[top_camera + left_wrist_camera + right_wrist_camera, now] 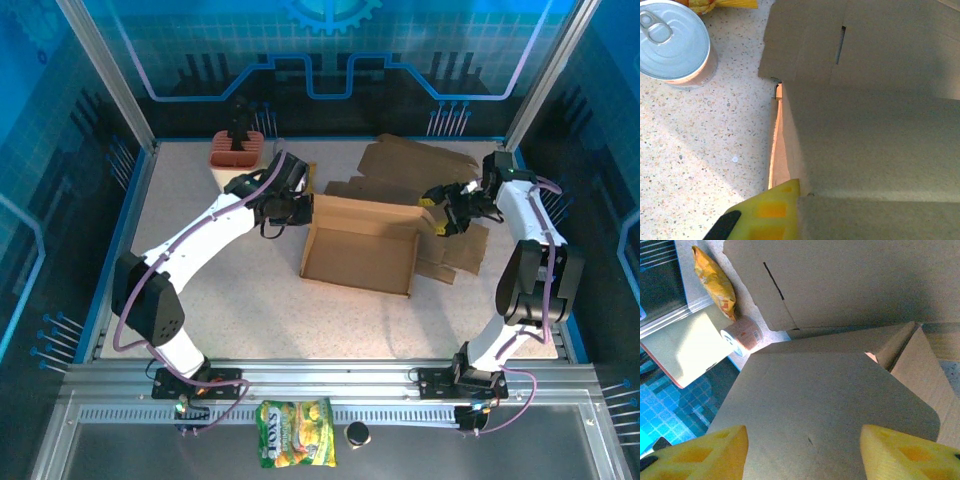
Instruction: Fold the paper box
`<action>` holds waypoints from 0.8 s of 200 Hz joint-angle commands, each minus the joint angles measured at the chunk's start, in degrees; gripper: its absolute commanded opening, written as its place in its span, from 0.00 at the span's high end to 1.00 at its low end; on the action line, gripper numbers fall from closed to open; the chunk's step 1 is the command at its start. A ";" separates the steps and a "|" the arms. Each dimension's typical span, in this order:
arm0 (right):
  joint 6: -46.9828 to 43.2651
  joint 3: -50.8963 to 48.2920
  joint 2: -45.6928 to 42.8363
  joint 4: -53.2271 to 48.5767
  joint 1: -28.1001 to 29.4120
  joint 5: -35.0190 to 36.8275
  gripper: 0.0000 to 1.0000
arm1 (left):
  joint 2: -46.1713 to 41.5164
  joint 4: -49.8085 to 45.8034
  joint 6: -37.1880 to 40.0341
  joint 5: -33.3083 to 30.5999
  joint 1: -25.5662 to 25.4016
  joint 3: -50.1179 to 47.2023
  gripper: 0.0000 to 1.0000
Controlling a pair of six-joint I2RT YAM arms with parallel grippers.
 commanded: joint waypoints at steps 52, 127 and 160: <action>15.17 -9.62 -5.71 12.26 4.33 -7.17 0.38 | 0.51 0.59 -1.55 3.07 0.13 1.48 1.00; 24.03 -9.81 -5.87 19.29 6.90 -8.36 0.43 | 0.00 0.75 -1.99 3.87 0.09 2.15 1.00; 24.64 -7.49 -5.30 19.10 7.20 -8.72 0.47 | -0.21 -0.07 -1.88 3.88 0.09 3.80 1.00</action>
